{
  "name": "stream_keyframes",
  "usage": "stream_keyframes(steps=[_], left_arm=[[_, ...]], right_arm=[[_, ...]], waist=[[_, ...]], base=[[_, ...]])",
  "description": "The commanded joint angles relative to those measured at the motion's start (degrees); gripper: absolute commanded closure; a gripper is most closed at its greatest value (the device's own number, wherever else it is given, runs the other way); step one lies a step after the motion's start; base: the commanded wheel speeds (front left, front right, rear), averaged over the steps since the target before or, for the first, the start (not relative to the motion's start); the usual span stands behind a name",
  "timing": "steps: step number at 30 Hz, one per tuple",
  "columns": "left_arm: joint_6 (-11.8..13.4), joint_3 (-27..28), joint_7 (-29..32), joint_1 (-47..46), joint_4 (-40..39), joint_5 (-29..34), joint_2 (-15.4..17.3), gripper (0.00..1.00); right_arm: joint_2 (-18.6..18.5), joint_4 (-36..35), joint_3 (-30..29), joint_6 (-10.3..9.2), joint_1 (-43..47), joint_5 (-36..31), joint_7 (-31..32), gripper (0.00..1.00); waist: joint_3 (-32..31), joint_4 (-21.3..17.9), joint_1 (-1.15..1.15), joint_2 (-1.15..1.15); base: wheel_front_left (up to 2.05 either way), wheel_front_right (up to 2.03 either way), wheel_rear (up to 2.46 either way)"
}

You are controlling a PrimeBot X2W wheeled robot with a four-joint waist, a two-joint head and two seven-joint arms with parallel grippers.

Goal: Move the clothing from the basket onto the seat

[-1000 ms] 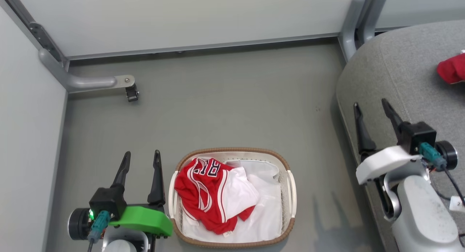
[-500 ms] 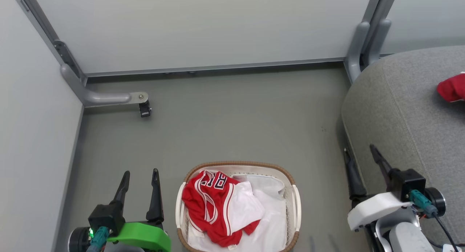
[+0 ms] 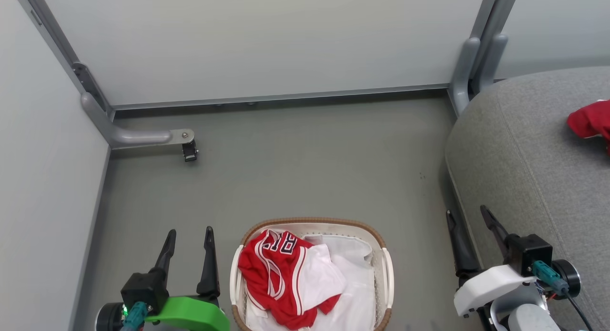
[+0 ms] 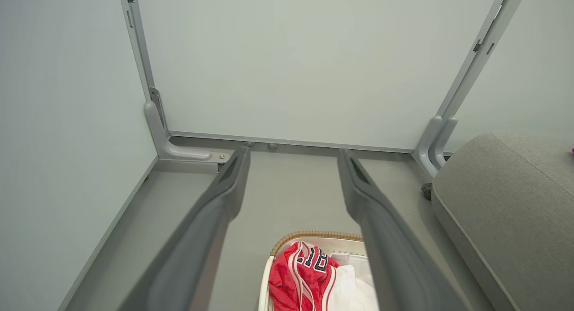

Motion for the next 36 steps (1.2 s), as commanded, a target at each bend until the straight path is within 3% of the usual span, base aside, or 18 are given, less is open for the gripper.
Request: stream_keyframes(steps=[1,23,36], left_arm=[[0.1,-0.1,0.0,0.9,0.0,-0.3,0.0,0.0],[0.4,-0.9,0.0,0.4,-0.2,0.4,0.0,0.0],[-0.9,-3.5,0.0,-9.6,2.4,4.6,0.1,0.0]], right_arm=[[-0.2,0.2,-0.3,-0.06,0.5,0.1,-0.1,0.0],[-0.2,-0.9,-0.6,-0.06,0.1,0.5,-0.1,0.0],[-0.2,-5.2,-2.7,-0.06,-5.3,-1.4,-0.1,0.0]], waist=[[-0.1,0.1,0.0,0.0],[1.3,-0.3,0.0,0.0],[10.1,-2.6,0.0,0.0]], base=[[0.0,0.0,0.0],[0.0,0.0,0.0],[0.0,0.0,0.0]])
